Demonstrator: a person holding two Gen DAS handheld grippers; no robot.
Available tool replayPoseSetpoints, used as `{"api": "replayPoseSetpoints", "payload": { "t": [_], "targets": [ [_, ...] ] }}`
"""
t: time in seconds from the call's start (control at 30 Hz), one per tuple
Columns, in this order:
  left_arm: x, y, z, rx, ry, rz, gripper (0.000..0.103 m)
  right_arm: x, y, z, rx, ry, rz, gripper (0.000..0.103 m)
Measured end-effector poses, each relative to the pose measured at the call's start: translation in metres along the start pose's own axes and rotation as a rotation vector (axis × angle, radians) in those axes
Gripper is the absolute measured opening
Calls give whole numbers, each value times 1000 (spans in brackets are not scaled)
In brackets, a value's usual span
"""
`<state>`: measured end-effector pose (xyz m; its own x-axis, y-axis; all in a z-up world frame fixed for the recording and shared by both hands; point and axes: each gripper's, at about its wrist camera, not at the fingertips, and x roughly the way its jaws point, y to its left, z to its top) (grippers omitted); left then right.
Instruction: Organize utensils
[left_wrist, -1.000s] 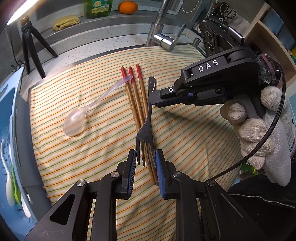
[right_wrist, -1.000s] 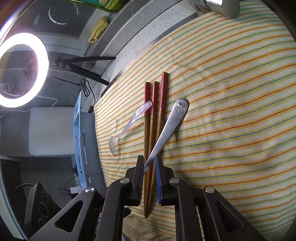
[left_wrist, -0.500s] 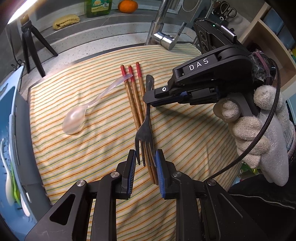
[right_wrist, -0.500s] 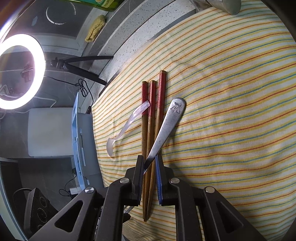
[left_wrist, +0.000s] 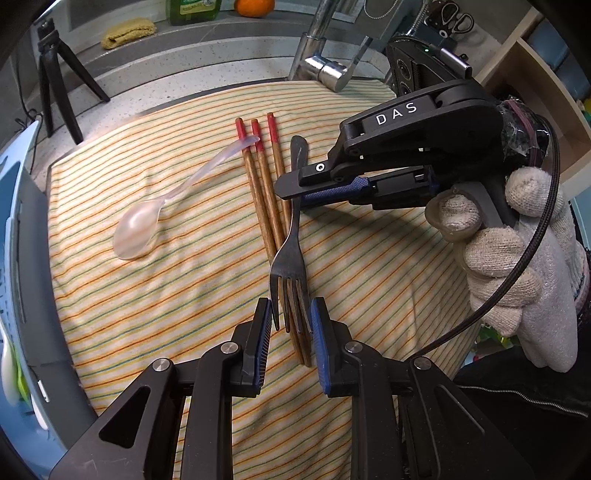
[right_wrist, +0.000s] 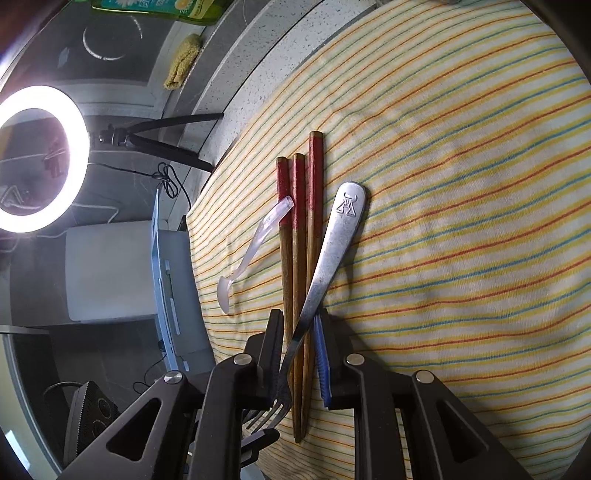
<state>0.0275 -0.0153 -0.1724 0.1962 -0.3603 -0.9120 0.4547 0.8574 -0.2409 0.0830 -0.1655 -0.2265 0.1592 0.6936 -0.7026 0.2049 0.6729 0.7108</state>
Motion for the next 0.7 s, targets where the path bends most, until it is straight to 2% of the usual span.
{"api": "replayPoseSetpoints", "payload": {
  "t": [0.23, 0.37, 0.47, 0.7],
  "targets": [
    [-3, 1, -1, -3, -10, -11, 20, 4, -7, -1, 45, 23, 29, 16],
    [-6, 0, 0, 2, -16, -11, 20, 3, -5, -1, 27, 17, 24, 16],
    [-7, -2, 1, 14, -13, -3, 20, 0, -3, -2, 16, 3, 17, 10],
    [-10, -4, -3, 22, -25, -11, 20, -11, 5, -5, -2, -24, 12, 9]
  ]
}}
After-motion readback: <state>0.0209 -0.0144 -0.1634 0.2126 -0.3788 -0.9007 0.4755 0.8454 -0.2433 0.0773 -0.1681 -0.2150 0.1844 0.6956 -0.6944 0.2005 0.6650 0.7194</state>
